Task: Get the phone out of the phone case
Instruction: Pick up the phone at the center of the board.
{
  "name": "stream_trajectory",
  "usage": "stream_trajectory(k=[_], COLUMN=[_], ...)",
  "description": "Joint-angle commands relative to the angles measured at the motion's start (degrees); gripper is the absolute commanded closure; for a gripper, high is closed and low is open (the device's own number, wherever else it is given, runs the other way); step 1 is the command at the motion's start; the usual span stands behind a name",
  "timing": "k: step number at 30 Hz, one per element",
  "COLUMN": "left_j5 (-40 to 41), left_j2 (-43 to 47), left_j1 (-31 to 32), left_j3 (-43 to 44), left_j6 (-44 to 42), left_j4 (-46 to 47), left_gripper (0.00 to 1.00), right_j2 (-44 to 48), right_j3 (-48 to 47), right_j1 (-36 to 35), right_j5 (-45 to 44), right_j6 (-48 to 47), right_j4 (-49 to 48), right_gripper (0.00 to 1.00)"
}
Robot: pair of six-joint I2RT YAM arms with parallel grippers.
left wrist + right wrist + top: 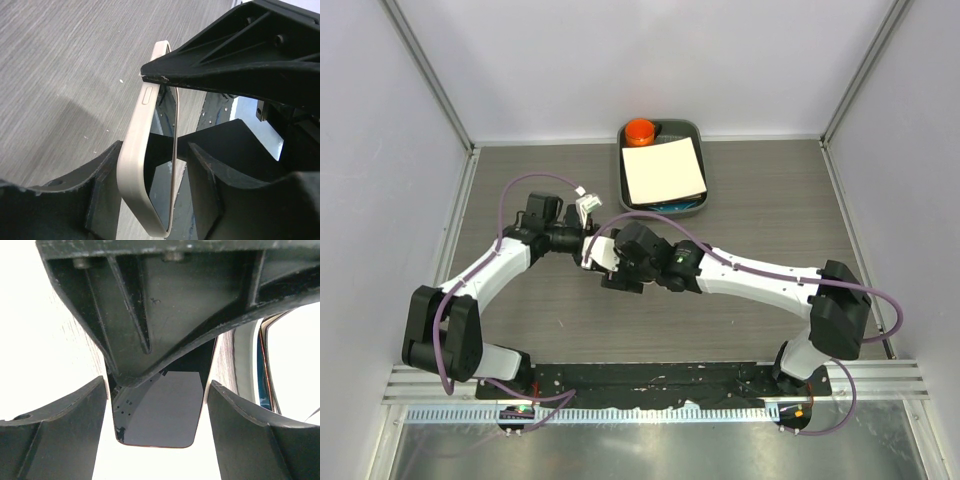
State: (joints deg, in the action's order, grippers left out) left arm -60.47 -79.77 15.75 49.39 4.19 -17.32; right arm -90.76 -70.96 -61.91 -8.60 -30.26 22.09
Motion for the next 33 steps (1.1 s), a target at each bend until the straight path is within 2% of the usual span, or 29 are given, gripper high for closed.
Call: stream_trajectory(k=[1,2,3,8,12,14,17,20,21,24,28,33], left_j5=[-0.97,-1.14,-1.14,-1.32,-1.23,-1.32,-2.28,-2.46,-2.90,-3.69,-3.87,-3.61], left_j2=[0.58,0.40,0.49,0.58,0.67,0.84,1.28,2.42,3.21,4.44,7.42,8.75], left_j1=[0.25,0.25,0.16,0.25,0.25,0.25,0.25,0.34,0.34,0.25,0.07,0.07], left_j3=[1.06,1.15,1.15,0.89,0.80,0.71,0.71,1.15,1.50,3.08,4.49,7.82], left_j6=[0.38,0.38,0.38,0.56,0.47,0.47,0.21,-0.05,-0.58,-2.86,-2.78,0.81], left_j4=[2.21,2.20,2.20,2.29,2.29,2.38,2.29,1.94,1.24,-0.95,0.18,4.83], left_gripper=[0.49,0.52,0.60,0.76,1.00,1.00,1.00,1.00,1.00,1.00,1.00,0.98], right_j2=[0.41,0.32,0.32,0.23,0.32,0.50,1.37,3.13,3.83,8.74,14.38,20.62], right_j3=[-3.13,-3.13,-3.13,-2.87,-3.05,-3.04,-3.05,-4.01,-4.10,-4.89,-8.05,-11.04], right_j1=[-0.76,-0.76,-0.84,-0.84,-0.93,-0.93,-0.93,-0.76,-0.84,0.12,4.59,14.96], right_j5=[-1.77,-1.94,-2.12,-4.67,-5.20,-5.46,-6.08,-6.08,-5.90,-2.22,6.65,21.40], right_j6=[1.17,1.17,1.17,0.99,0.91,0.91,0.29,-0.50,-0.59,-1.91,-1.03,4.32], right_j4=[-5.03,-5.21,-5.39,-7.14,-7.23,-7.23,-6.88,-4.34,-3.72,0.32,6.29,8.24], right_gripper=[0.99,0.99,0.99,0.99,0.99,0.97,0.88,0.57,0.39,0.20,0.09,0.06])
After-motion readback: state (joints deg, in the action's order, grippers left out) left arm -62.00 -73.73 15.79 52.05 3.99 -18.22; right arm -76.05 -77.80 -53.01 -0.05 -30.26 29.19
